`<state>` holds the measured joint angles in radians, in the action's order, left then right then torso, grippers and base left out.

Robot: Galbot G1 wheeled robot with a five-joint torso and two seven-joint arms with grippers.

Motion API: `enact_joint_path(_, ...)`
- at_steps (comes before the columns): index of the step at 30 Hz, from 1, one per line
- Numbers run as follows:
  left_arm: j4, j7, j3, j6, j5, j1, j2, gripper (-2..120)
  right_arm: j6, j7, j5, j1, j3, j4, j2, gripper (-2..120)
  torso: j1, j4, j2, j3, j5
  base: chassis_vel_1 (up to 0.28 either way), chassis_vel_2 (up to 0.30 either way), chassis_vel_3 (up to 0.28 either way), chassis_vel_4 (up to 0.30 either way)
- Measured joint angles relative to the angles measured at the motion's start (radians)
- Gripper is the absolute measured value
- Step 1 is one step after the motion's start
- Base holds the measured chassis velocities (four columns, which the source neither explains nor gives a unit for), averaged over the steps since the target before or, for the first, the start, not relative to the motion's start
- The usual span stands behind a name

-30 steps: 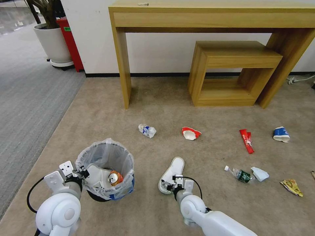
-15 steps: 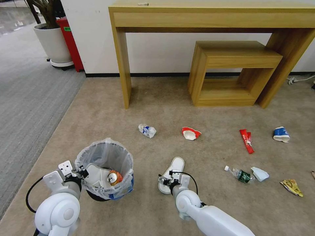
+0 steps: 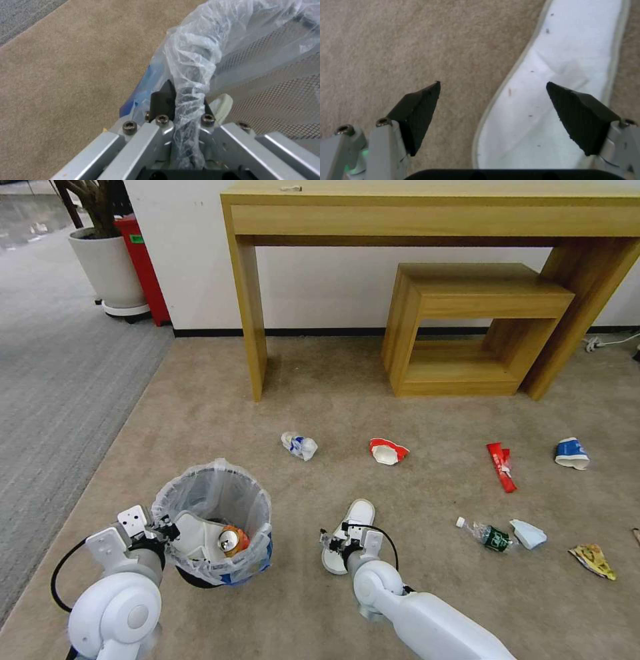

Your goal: Pick up the trash bin and place the garbage on the floor into it.

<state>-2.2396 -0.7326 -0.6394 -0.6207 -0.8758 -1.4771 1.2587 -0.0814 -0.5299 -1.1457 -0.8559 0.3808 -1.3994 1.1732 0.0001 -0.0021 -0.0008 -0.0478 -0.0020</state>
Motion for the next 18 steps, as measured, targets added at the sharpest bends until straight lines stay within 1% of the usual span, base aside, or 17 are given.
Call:
enact_joint_path(3, 0.004, 0.000, 0.001, 0.000, 0.000, 0.003, 0.001, 1, -0.001, -0.001, 0.003, -0.007, -0.006, -0.004, -0.009, 82, 0.000, 0.0000, 0.000, 0.000, 0.0000, 0.000, 0.000, 0.000, 0.000)
enact_joint_path(7, 0.012, 0.000, 0.004, 0.000, 0.000, 0.009, 0.001, 1, -0.001, -0.003, 0.010, -0.027, -0.026, -0.016, -0.045, 82, 0.000, -0.0001, 0.000, 0.000, 0.0000, 0.000, 0.000, 0.000, 0.000)
enact_joint_path(11, 0.016, 0.000, 0.008, 0.000, 0.001, 0.013, 0.004, 1, -0.001, -0.004, 0.014, -0.041, -0.040, -0.026, -0.063, 82, 0.000, 0.0000, 0.000, 0.000, 0.0000, 0.000, 0.000, 0.000, 0.000)
enact_joint_path(18, 0.017, 0.000, 0.011, 0.000, 0.001, 0.014, 0.005, 1, -0.001, -0.002, 0.021, -0.052, -0.047, -0.019, -0.059, 82, 0.000, 0.0000, 0.000, 0.000, 0.0000, 0.000, 0.000, 0.000, 0.000)
